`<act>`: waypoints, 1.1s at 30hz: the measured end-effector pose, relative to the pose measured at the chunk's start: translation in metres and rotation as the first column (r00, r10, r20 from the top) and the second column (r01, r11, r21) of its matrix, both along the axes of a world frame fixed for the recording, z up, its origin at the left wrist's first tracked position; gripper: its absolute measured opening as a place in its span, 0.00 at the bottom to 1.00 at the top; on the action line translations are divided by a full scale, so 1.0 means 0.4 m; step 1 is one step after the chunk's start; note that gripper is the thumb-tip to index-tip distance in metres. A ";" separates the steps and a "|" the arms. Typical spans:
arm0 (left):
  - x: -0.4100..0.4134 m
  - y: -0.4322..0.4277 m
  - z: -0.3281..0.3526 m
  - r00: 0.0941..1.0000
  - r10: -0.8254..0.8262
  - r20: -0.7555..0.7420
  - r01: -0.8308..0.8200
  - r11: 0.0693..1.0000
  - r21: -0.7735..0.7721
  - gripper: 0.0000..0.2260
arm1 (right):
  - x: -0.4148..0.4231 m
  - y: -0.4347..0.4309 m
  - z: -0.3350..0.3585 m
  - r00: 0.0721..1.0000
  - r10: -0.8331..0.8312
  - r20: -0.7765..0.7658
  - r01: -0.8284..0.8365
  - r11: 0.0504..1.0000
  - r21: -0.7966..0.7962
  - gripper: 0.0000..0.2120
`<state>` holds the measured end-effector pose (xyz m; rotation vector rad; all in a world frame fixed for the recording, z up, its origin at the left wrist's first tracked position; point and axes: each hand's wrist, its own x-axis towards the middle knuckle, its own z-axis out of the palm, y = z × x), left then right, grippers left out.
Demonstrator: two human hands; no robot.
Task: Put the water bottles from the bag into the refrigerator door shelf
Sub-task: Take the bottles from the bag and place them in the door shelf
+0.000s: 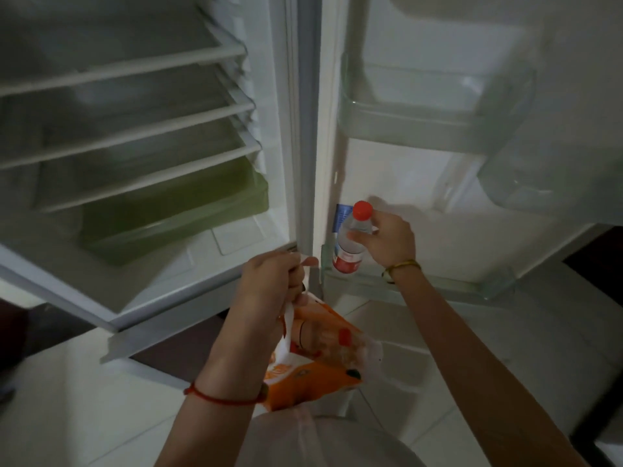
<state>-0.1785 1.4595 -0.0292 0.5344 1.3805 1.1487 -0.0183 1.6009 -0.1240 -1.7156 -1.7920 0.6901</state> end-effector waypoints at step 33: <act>0.140 -0.035 0.014 0.994 0.102 -0.042 -0.101 0.994 0.032 0.13 | 0.127 -0.226 -0.332 0.987 0.022 -0.162 -0.145 0.573 -0.807 0.29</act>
